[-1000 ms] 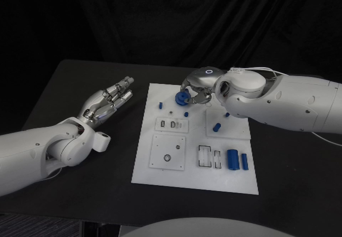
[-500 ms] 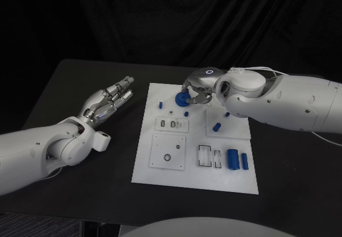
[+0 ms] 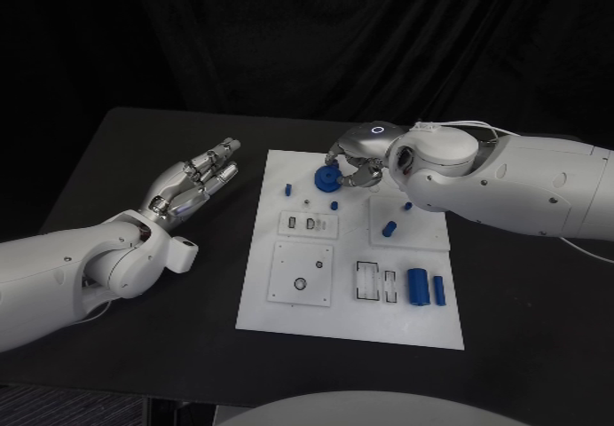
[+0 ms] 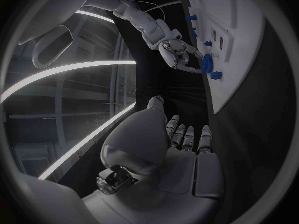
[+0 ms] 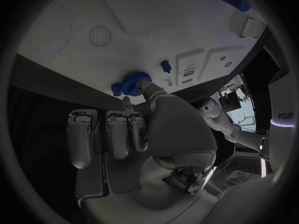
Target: Assemble the parts on the task board
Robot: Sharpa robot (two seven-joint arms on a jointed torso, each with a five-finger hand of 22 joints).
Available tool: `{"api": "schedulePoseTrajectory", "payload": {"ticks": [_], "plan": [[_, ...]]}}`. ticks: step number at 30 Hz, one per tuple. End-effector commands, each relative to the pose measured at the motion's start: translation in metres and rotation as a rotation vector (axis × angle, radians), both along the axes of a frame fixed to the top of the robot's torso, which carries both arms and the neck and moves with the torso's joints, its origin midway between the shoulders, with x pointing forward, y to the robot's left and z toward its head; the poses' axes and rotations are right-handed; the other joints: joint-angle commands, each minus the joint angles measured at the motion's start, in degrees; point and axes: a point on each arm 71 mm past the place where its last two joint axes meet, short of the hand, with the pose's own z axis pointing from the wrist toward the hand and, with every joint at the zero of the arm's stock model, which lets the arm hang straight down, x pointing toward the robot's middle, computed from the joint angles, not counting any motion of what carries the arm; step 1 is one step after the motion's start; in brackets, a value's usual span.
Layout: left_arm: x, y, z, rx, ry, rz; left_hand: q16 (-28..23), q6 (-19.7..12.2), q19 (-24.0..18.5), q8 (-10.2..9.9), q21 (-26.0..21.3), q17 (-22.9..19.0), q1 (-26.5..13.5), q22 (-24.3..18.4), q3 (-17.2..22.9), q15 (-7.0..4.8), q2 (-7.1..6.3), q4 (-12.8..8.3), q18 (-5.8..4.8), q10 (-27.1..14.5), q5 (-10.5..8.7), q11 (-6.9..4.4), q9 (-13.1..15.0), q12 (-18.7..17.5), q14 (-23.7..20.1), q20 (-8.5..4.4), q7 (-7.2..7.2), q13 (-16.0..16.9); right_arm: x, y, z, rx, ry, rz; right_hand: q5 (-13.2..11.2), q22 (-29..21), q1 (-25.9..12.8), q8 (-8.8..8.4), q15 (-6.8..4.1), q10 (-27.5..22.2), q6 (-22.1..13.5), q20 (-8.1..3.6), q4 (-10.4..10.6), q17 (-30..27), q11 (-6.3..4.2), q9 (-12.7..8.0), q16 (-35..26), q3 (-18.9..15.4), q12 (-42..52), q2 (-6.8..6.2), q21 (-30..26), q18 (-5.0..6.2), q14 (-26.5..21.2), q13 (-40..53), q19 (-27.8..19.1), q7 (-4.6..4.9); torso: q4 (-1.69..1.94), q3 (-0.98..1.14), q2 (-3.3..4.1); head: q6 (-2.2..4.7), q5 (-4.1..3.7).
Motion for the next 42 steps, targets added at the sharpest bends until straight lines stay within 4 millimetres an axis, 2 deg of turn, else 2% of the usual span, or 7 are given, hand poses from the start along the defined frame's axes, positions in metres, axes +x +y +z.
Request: {"api": "schedulePoseTrajectory", "payload": {"ticks": [1, 14, 25, 31, 36, 40, 42], "plan": [[-0.004, -0.002, 0.011, -0.083, -0.14, -0.038, -0.2, 0.2, 0.1, 0.1, -0.2, -0.1, 0.5, -0.1, 0.4, 0.39, 0.13, 0.1, 0.26, 0.1, 0.28, 0.44, 0.1, -0.2, -0.1, 0.37, 0.59, 0.0, -0.001, -0.001, -0.003, -0.016, 0.013, -0.004, -0.2, 14.3, -0.2, 0.68, -0.38, 6.0, 2.1, -0.35, -0.3, 15.1, -0.18, 0.0, 0.2, 0.3, 0.2, 0.18, -0.2, -0.5, 6.1, 15.1, 5.3, 0.14, 0.07, -0.02, 0.01, -0.04, -0.01], [-0.004, -0.001, 0.011, -0.083, -0.139, -0.038, -0.2, 0.2, 0.1, 0.1, -0.2, -0.1, 0.5, -0.1, 0.4, 0.39, 0.13, 0.1, 0.26, 0.1, 0.28, 0.44, 0.1, -0.2, -0.1, 0.37, 0.59, 0.0, -0.001, -0.006, -0.005, -0.015, 0.017, -0.015, -0.5, 14.4, -1.3, 3.09, -0.22, 6.0, 10.1, -0.23, -0.8, 15.1, 0.01, 0.9, 0.2, 1.0, 0.2, 0.5, -0.2, -0.53, 6.1, 15.1, 5.4, 0.37, 0.03, -0.03, 0.02, -0.14, 0.03], [-0.005, 0.0, 0.011, -0.082, -0.14, -0.033, -0.2, 0.2, 0.1, 0.1, -0.2, -0.1, 0.5, -0.1, 0.4, 0.46, 0.13, 0.1, 0.26, 0.1, 0.3, 0.52, 0.1, -0.2, -0.1, 0.43, 0.71, 0.0, -0.006, -0.026, 0.01, 0.089, -0.081, -0.022, -4.5, 14.4, -2.0, 2.63, -0.1, 6.0, 10.2, -0.1, -0.7, 15.1, 0.19, 1.8, 0.2, 0.1, 0.2, 0.38, -0.2, -0.52, 6.1, 15.1, 5.3, 0.54, 0.04, -0.02, 0.06, -0.18, 0.72], [-0.006, 0.003, 0.012, -0.08, -0.142, -0.026, -0.2, 0.2, 0.1, 0.1, -0.2, -0.1, 0.5, -0.1, 0.4, 0.46, 0.13, 0.1, 0.26, 0.1, 0.3, 0.52, 0.1, -0.2, -0.1, 0.43, 0.71, 0.0, -0.013, -0.047, 0.035, 0.14, -0.152, -0.033, -6.5, 14.4, -3.1, 0.04, -0.18, 6.0, 6.9, -0.14, 0.7, 15.1, 0.01, 0.6, 0.2, -0.6, 0.2, 0.4, -0.3, -0.51, 6.0, 15.1, 5.3, 0.27, -0.13, -0.09, 0.06, -0.44, 0.86], [-0.008, 0.004, 0.013, -0.081, -0.148, -0.021, -0.2, 0.3, 0.1, 0.1, -0.2, -0.1, 0.7, -0.1, 0.5, 0.54, -0.07, 0.1, 0.27, 0.3, 0.41, 0.64, 0.1, -0.1, -0.1, 0.57, 0.32, 0.0, -0.026, -0.08, 0.053, 0.167, -0.19, -0.07, -11.8, 14.7, -4.5, -0.43, -0.6, 6.0, 5.2, -0.53, 3.0, 15.1, -0.52, -0.7, 0.2, -2.4, 0.2, 0.34, 0.2, -0.68, 6.1, 15.1, 5.7, -0.39, -0.09, -0.14, 0.0, -0.61, 0.7], [-0.008, 0.002, 0.013, -0.083, -0.149, -0.025, -0.2, 0.3, 0.1, 0.1, -0.2, -0.1, 0.7, -0.1, 0.5, 0.54, -0.07, 0.1, 0.27, 0.3, 0.41, 0.64, 0.1, -0.1, -0.1, 0.57, 0.32, 0.0, -0.041, -0.111, 0.057, 0.196, -0.216, -0.087, -13.7, 14.9, -5.2, -0.12, -0.84, 6.0, 5.8, -0.75, 4.5, 15.1, -0.82, -1.1, 0.2, -3.6, 0.2, 0.02, 0.5, -0.81, 6.1, 15.1, 5.9, -0.7, 0.55, -0.08, 0.03, -0.7, 0.29], [-0.008, 0.002, 0.013, -0.084, -0.149, -0.026, -0.2, 0.3, 0.1, 0.1, -0.2, -0.1, 0.7, -0.1, 0.5, 0.54, -0.11, 0.0, 0.29, 0.3, 0.49, 0.62, 0.1, -0.1, -0.1, 0.6, 0.19, 0.0, -0.047, -0.127, 0.058, 0.208, -0.229, -0.098, -14.6, 15.0, -5.3, -0.03, -1.04, 6.0, 6.2, -0.9, 5.3, 15.1, -1.03, -1.2, 0.2, -4.1, 0.2, -0.14, 0.6, -0.84, 6.1, 15.1, 6.0, -0.98, 0.46, -0.05, 0.02, -0.77, 0.59]]}}
